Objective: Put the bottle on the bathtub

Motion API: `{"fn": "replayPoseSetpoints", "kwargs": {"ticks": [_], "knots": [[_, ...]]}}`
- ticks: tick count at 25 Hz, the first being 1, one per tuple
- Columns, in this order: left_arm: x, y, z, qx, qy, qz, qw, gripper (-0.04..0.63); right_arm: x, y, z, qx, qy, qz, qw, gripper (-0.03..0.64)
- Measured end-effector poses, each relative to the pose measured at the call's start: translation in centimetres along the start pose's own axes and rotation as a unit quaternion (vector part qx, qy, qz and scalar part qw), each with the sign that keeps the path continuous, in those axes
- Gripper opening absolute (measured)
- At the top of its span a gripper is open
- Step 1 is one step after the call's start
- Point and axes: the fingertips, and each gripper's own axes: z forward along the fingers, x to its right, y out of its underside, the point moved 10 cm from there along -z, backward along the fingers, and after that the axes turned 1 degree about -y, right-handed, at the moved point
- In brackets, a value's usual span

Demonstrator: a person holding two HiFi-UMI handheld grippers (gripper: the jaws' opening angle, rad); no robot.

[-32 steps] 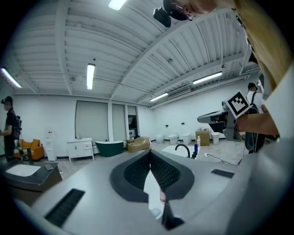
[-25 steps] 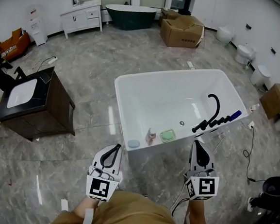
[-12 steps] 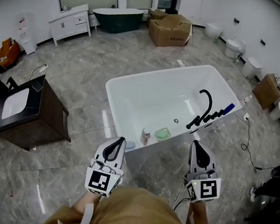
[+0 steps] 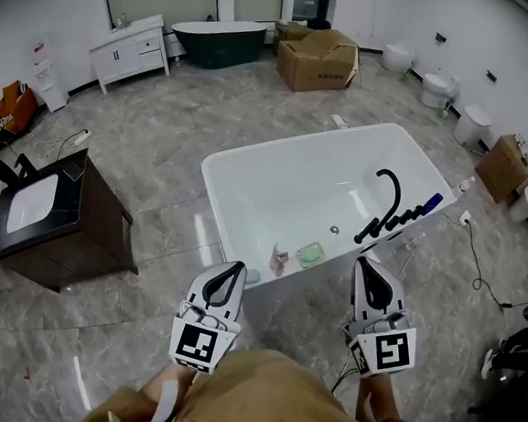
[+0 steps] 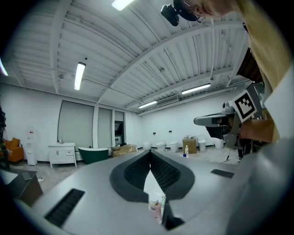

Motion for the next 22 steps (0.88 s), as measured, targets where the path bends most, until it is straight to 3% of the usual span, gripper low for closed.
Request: {"fn": "replayPoseSetpoints", "kwargs": {"ticks": [15,22], "knots": [[1.0,0.7,-1.8,-0.004,-0.016,-0.007,0.9998,0.008,-1.7,0.2,-1.3,0.0,-0.017,-0.003,1.0,0.005],[2.1,1.1,-1.8,-0.017,-0.03,-0.031,0.9989,0.008,-0.6,1.0,-2.1,-0.004,-0.016,0.0,1.0,0.005]]}}
